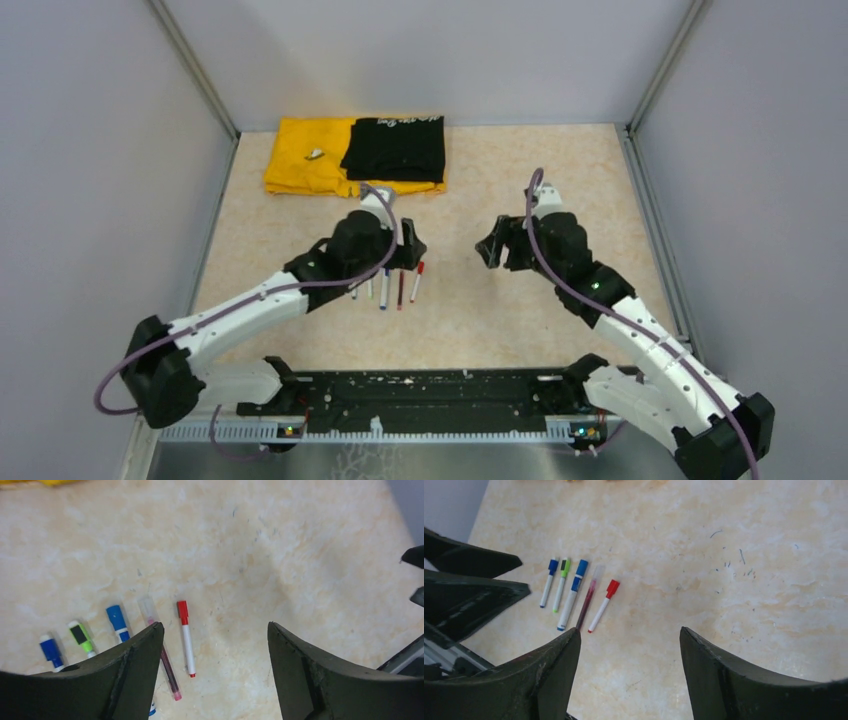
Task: Insert the pens into the pen caps
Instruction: Reset both arms
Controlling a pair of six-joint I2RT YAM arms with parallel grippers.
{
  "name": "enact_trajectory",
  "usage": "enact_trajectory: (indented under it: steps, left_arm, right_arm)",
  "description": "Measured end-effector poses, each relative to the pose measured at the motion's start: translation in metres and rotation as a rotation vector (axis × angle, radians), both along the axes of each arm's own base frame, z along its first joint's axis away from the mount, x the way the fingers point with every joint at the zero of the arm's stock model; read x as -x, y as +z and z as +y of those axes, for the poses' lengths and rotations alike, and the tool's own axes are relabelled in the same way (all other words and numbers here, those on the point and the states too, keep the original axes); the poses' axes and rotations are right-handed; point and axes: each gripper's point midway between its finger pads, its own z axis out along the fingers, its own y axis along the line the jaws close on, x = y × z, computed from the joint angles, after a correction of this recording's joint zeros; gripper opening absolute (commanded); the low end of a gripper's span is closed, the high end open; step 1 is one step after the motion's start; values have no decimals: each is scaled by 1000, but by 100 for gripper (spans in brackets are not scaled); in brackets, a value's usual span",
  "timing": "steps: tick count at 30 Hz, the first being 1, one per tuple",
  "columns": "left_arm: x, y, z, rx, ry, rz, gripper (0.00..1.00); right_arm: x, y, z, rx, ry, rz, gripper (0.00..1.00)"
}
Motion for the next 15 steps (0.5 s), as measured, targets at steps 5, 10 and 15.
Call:
enact_trajectory:
  steps: [5, 10, 15]
  left_arm:
    - [-9, 66, 43, 120, 100, -175, 99]
    - [-9, 105, 74, 122, 177, -305, 99]
    - [-3, 126, 102, 96, 242, -384, 99]
  right_arm:
    - [-15, 26, -28, -69, -49, -52, 78]
    - [-12, 51, -47, -57, -82, -165, 80]
    - [-3, 83, -69, -8, -128, -334, 94]
